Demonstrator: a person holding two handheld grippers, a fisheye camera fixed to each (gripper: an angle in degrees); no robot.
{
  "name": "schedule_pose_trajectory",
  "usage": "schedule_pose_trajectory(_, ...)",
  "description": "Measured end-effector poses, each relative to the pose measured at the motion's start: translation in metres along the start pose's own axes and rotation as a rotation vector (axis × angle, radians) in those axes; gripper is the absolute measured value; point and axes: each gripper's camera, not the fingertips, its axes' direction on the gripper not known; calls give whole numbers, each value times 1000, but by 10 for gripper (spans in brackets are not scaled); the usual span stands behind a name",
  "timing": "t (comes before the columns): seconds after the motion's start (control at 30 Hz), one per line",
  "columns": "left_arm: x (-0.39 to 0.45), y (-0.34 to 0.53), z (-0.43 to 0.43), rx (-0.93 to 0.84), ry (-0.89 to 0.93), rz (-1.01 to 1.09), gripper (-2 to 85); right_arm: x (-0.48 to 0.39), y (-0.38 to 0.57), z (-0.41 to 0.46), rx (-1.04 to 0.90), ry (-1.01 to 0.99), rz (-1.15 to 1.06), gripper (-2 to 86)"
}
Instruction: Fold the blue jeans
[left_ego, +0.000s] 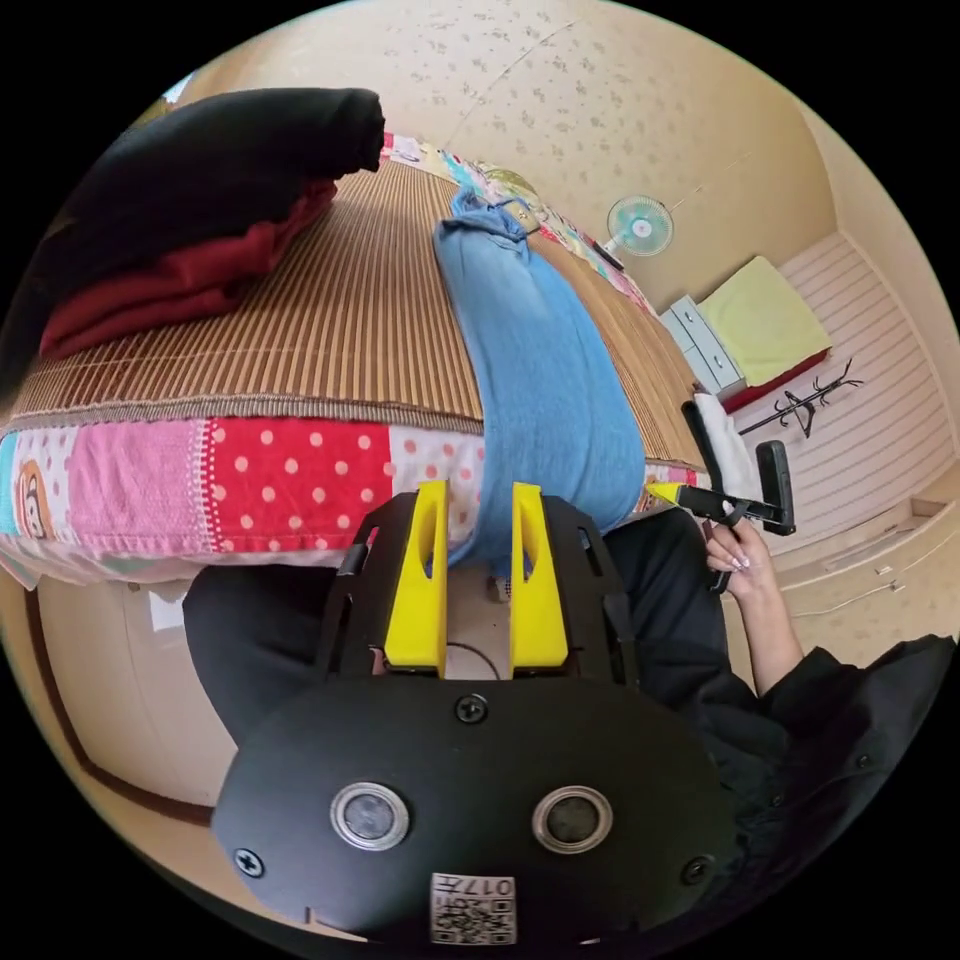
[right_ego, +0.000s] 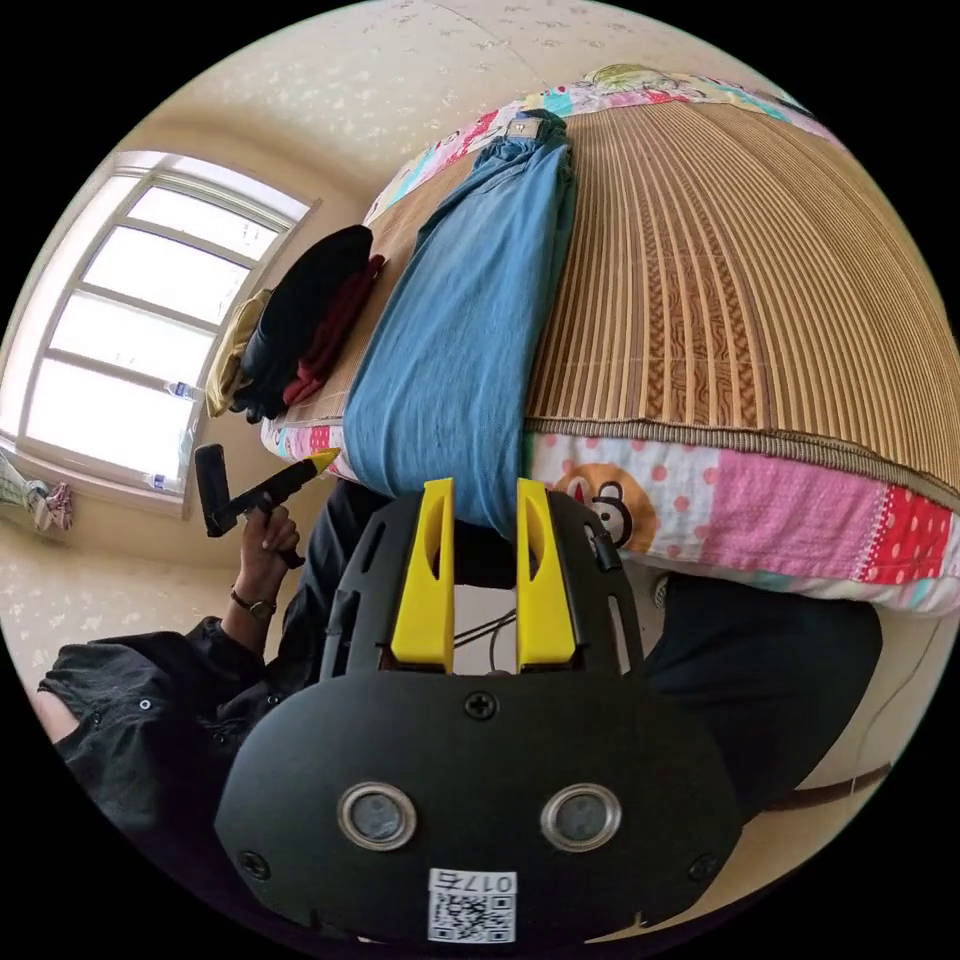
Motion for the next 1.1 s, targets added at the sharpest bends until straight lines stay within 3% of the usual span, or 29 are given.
schedule_pose_trajectory(0.1, 16, 6, 10, 18, -144, 19, 66, -12, 5, 25, -62, 101, -18, 48)
schedule_pose_trajectory(0.27, 29, 24, 23, -94, -182, 57, 0, -26, 35, 33, -112, 195, -53, 24)
schedule_pose_trajectory(0.43, 44, 38, 26, -180, -317, 110, 2, -19, 52, 14, -111, 138, -51, 27)
schedule_pose_trajectory(0.63, 20, 17, -20, 25, -64, 114, 82, 7, 45, -45, 102, 12, -110, 82)
schedule_pose_trajectory(0.97, -38, -32, -29, 76, 167, -59, 101, 72, 37, -52, 177, -377, -19, 100)
schedule_pose_trajectory(1.1, -45, -50, -32, 49, 200, -73, 94, 88, 43, -67, 293, -411, 26, 96)
